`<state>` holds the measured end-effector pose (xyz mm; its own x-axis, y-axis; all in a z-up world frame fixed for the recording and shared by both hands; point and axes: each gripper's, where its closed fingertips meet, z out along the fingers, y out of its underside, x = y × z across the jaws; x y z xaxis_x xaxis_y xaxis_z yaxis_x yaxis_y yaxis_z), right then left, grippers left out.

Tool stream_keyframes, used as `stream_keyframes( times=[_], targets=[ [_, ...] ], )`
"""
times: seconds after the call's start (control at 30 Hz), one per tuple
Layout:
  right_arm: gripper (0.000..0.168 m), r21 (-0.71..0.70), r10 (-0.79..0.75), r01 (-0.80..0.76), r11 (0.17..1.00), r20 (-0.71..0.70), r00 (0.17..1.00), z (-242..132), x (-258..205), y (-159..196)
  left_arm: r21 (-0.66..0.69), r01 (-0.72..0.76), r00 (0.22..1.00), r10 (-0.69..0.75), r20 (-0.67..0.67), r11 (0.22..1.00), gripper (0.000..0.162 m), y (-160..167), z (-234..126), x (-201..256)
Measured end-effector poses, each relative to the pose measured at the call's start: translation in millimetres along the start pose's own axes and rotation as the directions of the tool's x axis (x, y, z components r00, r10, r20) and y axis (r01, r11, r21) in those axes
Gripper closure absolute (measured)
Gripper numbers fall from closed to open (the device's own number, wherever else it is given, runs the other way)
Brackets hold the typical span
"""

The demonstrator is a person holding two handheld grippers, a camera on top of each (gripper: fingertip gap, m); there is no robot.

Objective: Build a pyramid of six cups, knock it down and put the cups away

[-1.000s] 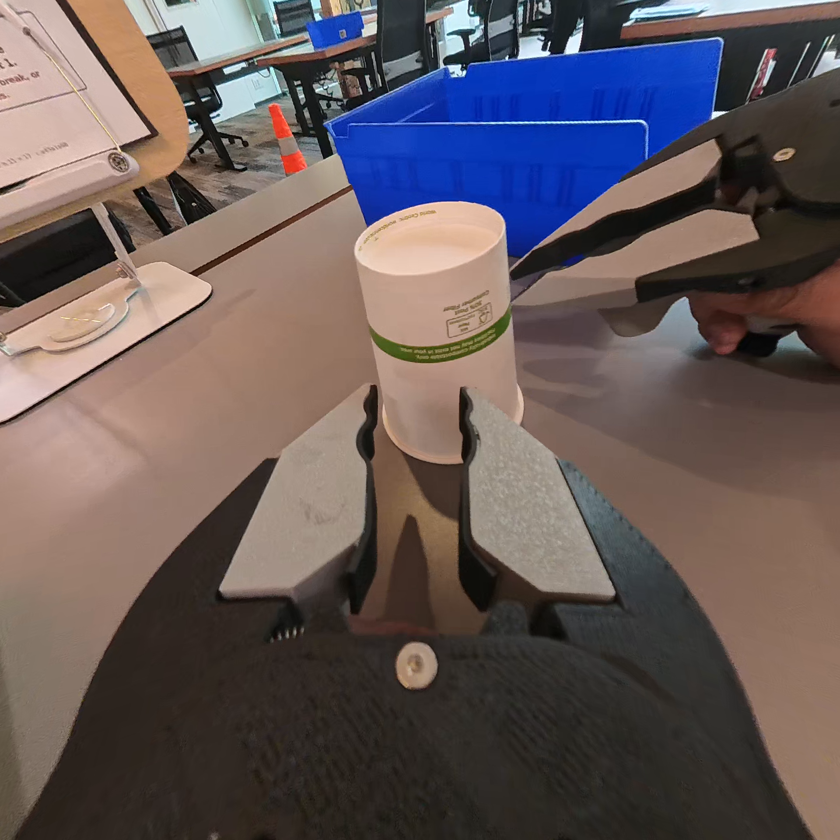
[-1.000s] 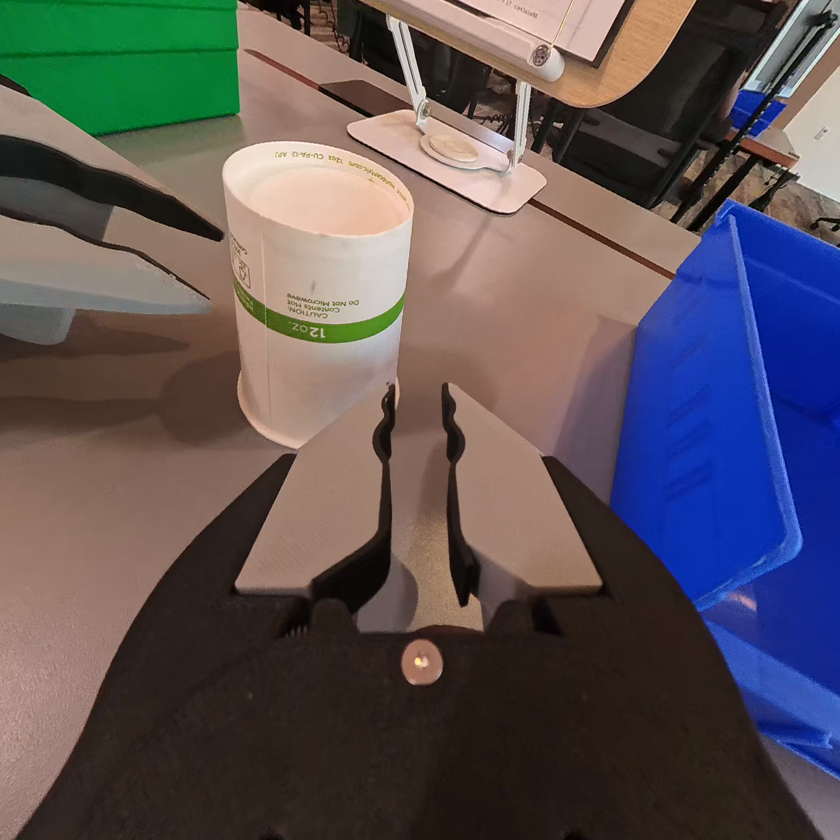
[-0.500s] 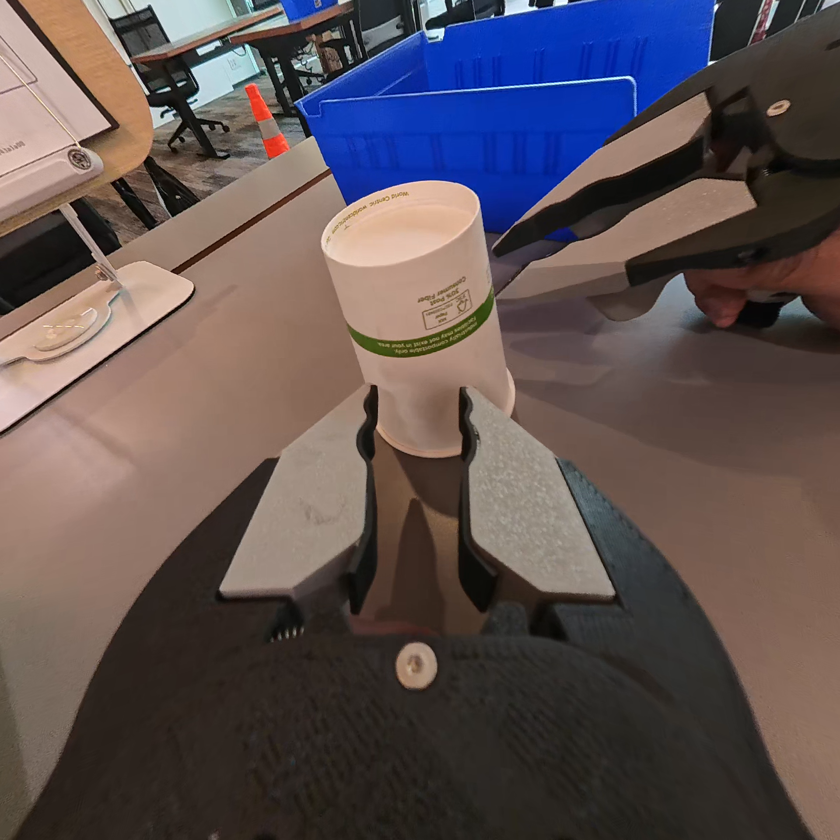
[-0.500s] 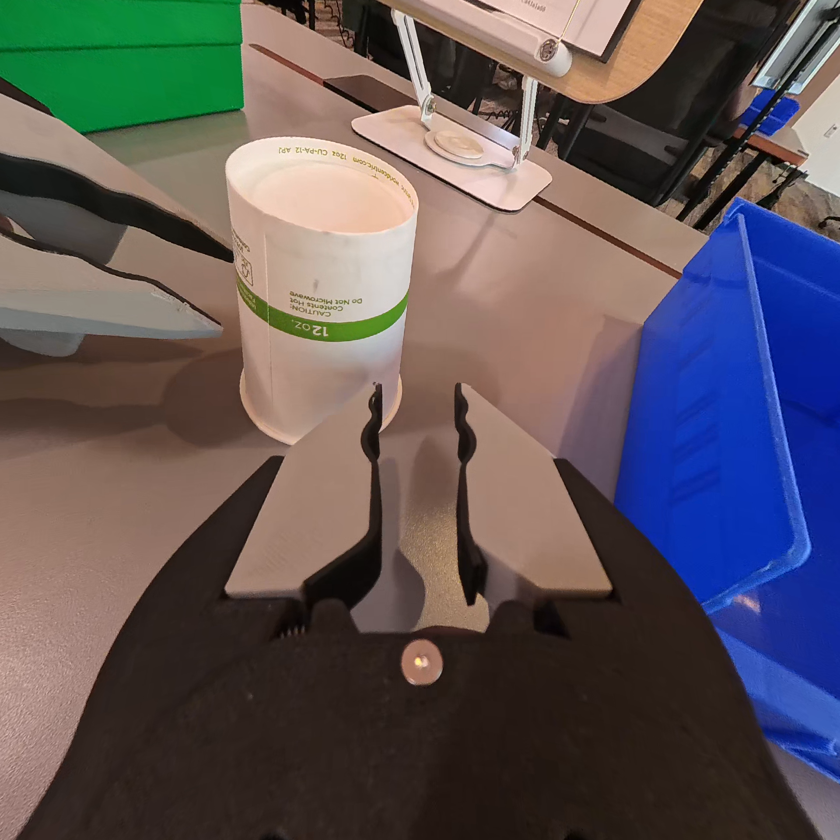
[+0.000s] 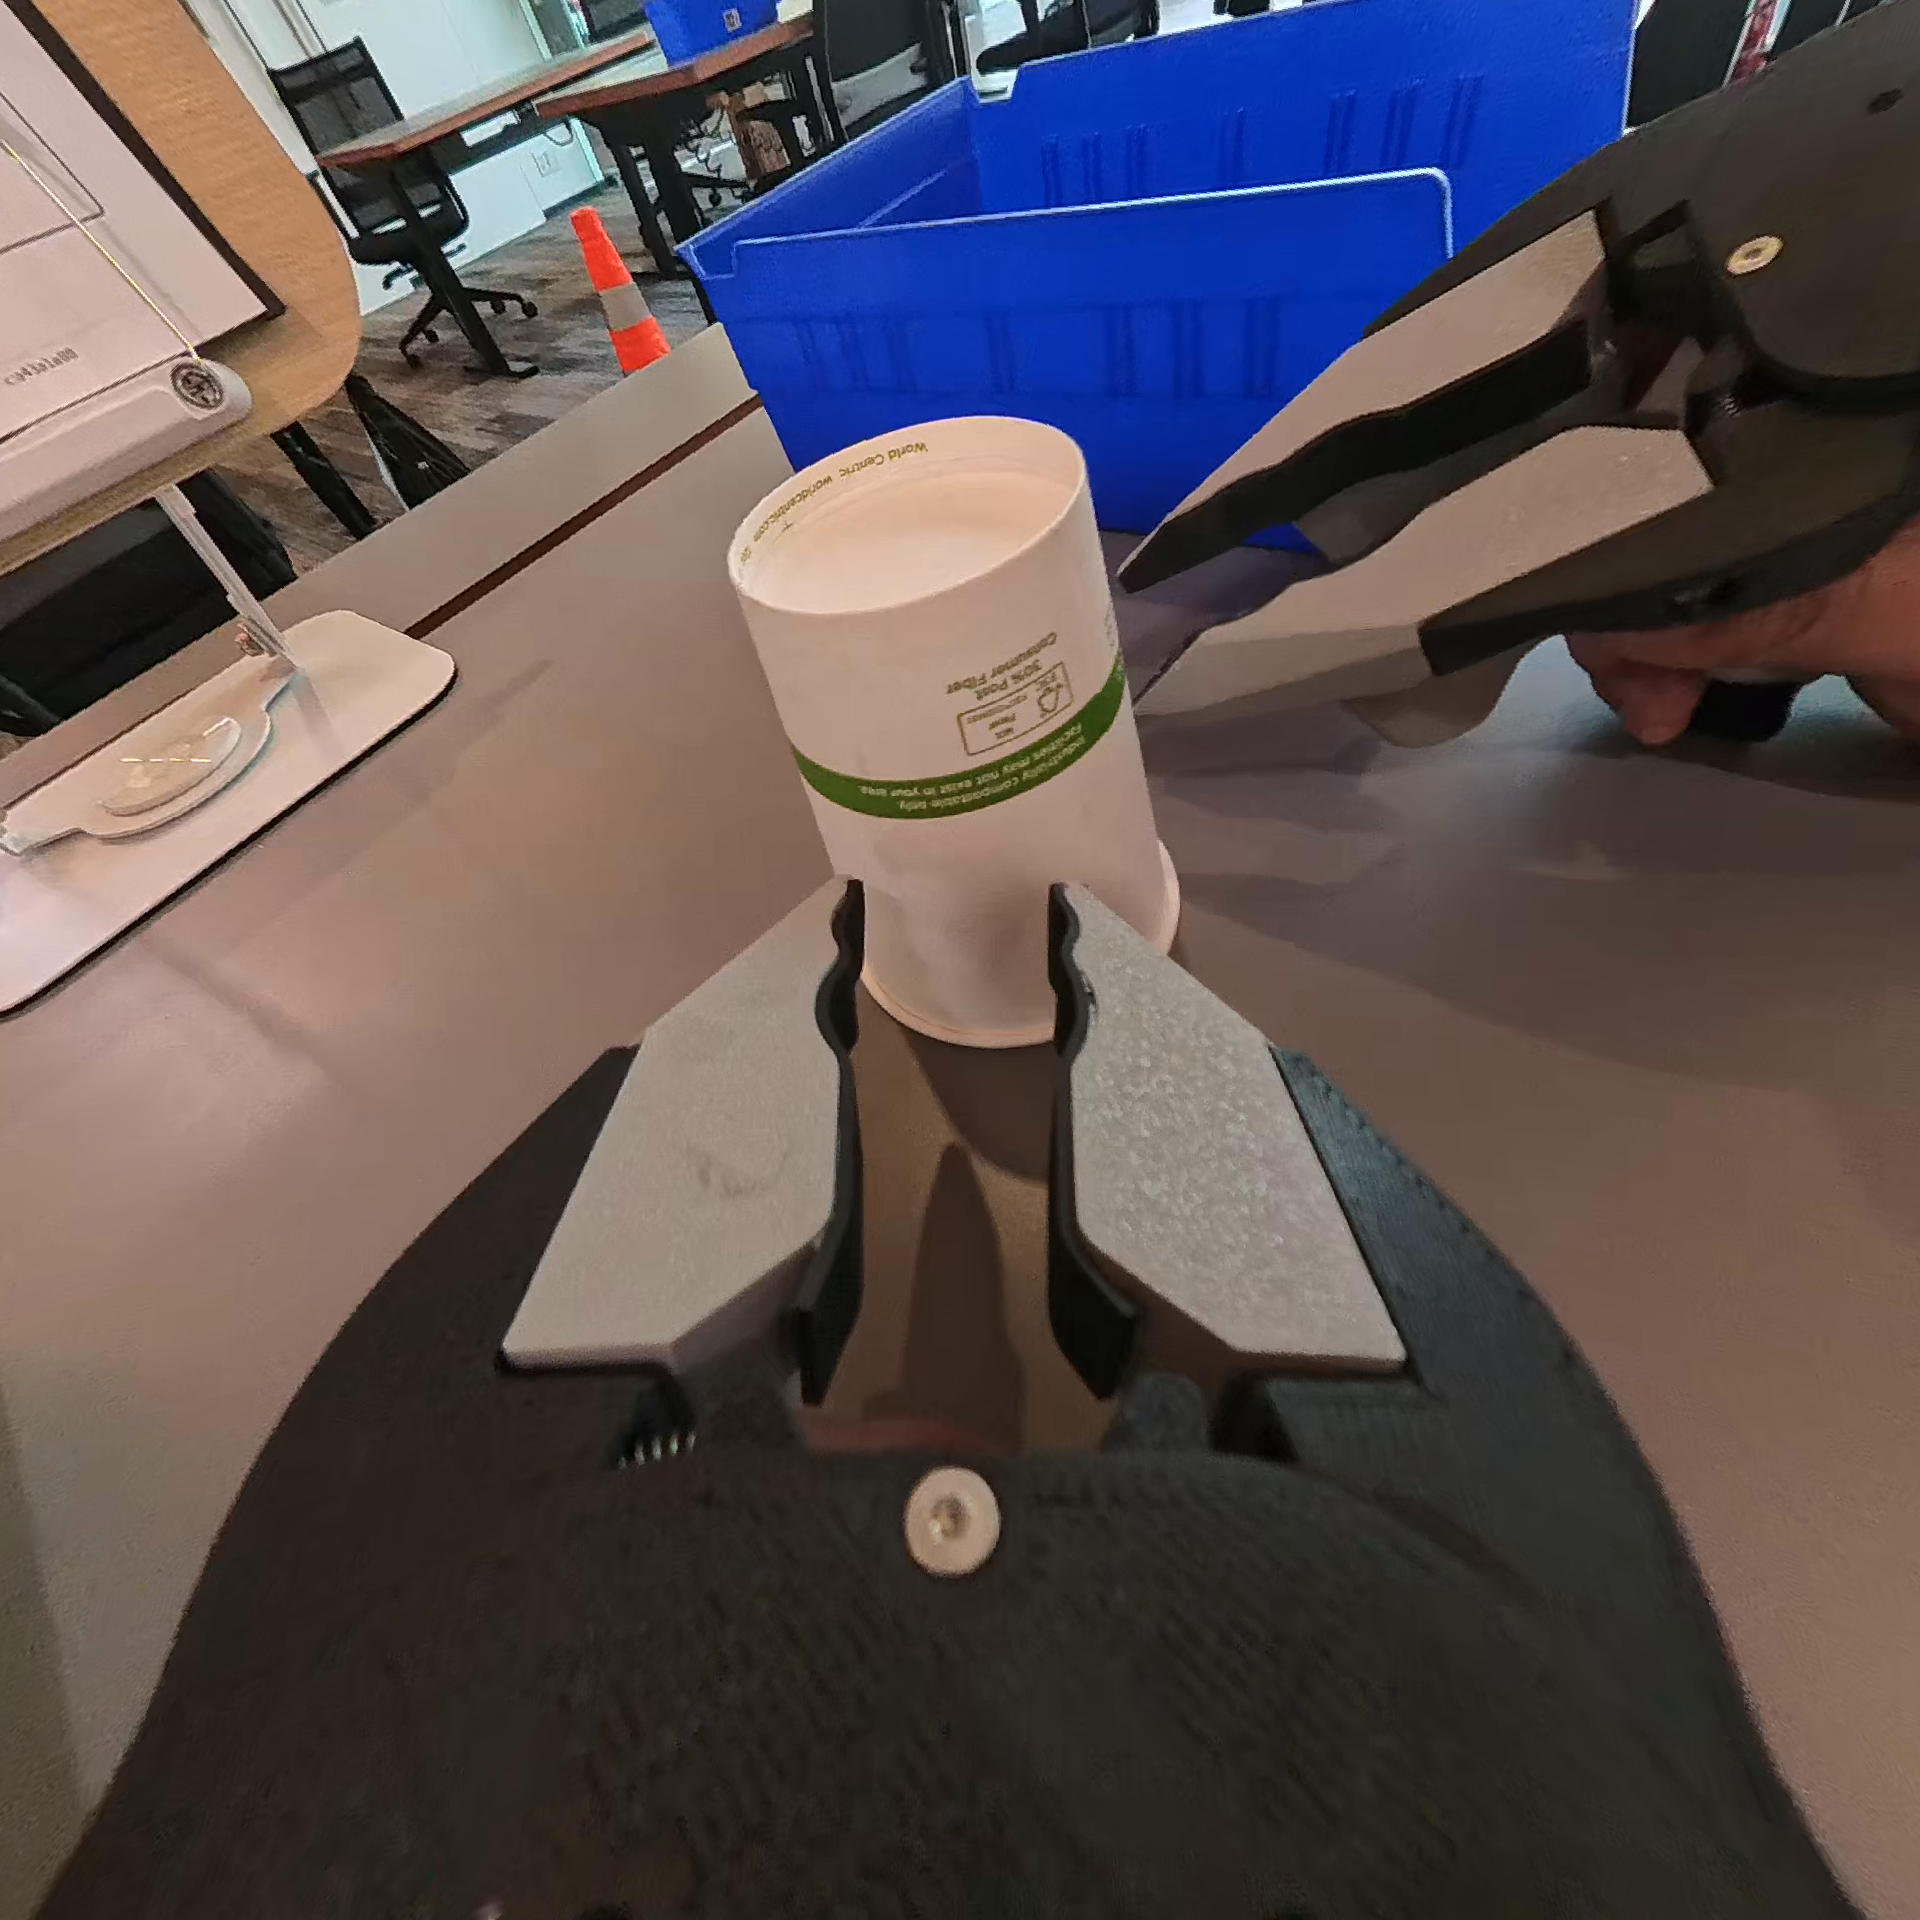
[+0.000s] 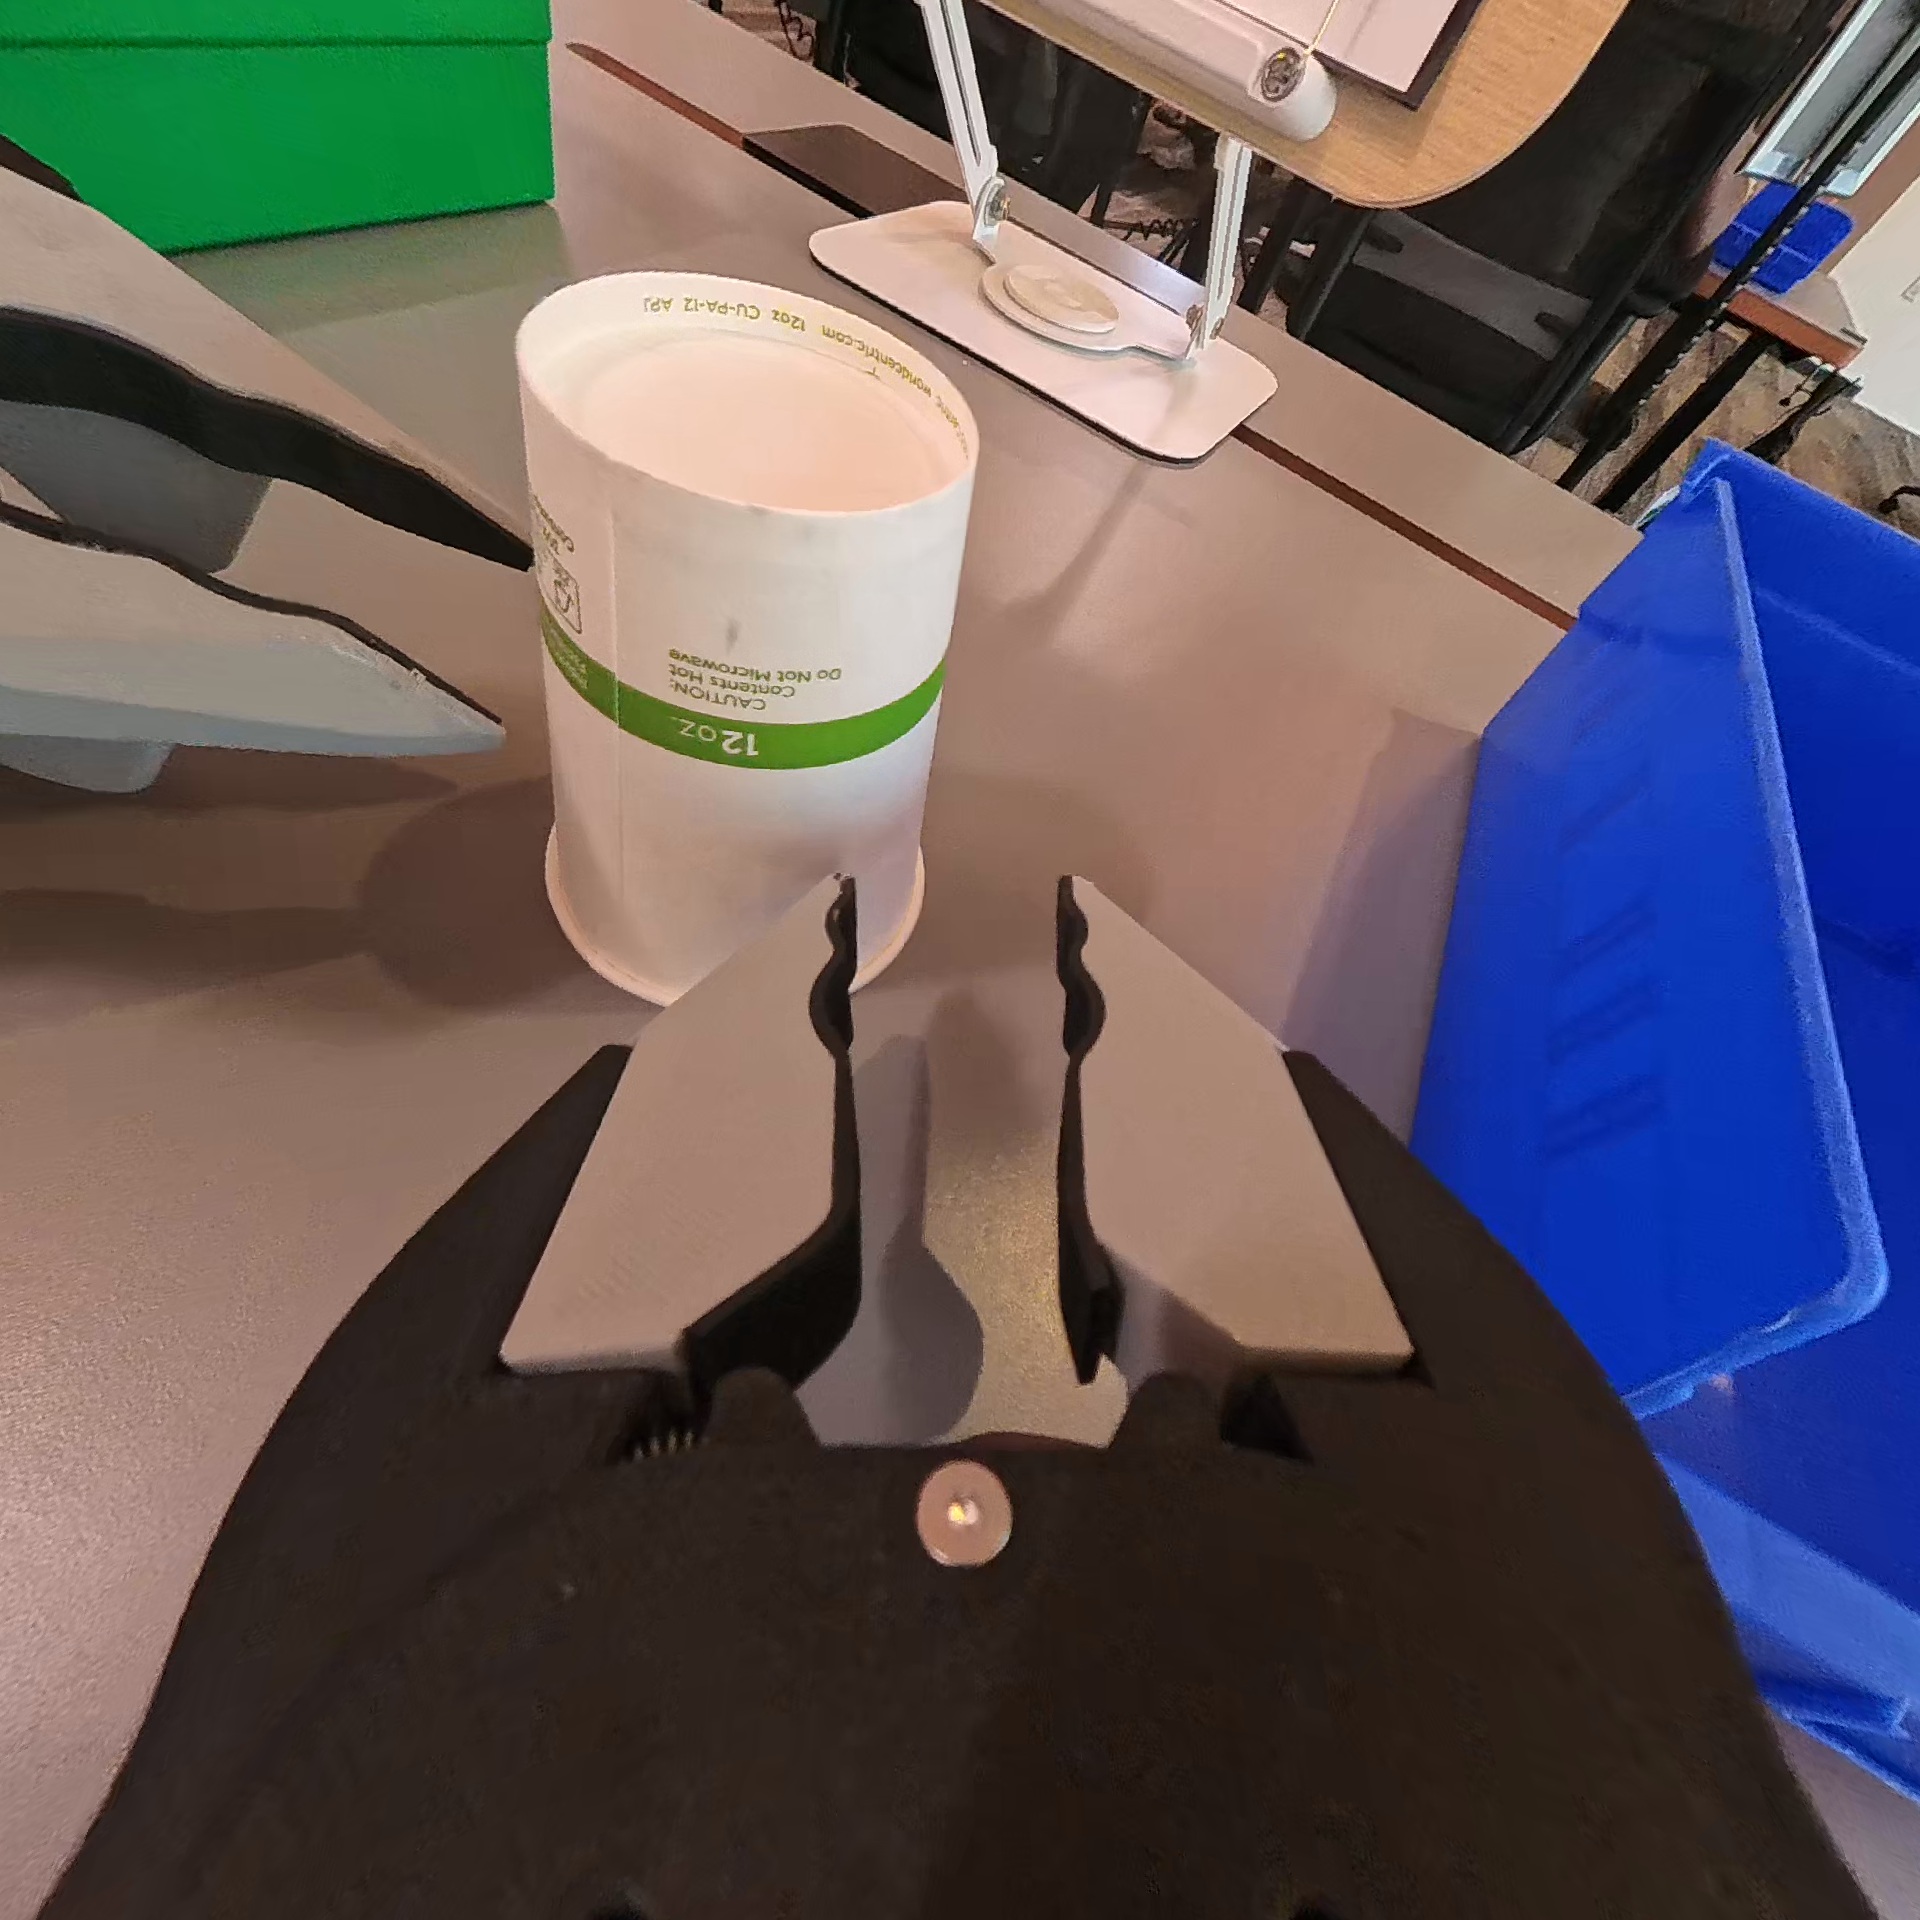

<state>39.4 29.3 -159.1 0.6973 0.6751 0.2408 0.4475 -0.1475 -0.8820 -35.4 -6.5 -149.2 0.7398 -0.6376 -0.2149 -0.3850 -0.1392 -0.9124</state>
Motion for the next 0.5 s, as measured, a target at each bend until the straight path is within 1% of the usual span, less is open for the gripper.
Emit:
stream_keyframes(
  times=[0.2, 0.33, 0.5],
  targets=[
    [0.127, -0.007, -0.026, 0.026, 1.000, -0.009, 1.000, 0.6, -1.5, 0.6, -0.010, -0.040, 0.999, 0.040, 0.008, 0.999, 0.129, 0.9, 1.1, 3.1],
    [0.114, -0.007, -0.013, 0.013, 1.000, -0.015, 1.000, 0.6, 0.5, 0.7, -0.013, -0.056, 0.998, 0.056, 0.013, 0.998, 0.129, 1.0, 1.5, 4.0],
    [0.110, -0.001, 0.005, -0.005, 1.000, -0.004, 1.000, 0.2, 1.1, 0.3, -0.012, -0.052, 0.998, 0.052, 0.018, 0.999, 0.129, 0.7, 1.5, 3.0]
  ],
)
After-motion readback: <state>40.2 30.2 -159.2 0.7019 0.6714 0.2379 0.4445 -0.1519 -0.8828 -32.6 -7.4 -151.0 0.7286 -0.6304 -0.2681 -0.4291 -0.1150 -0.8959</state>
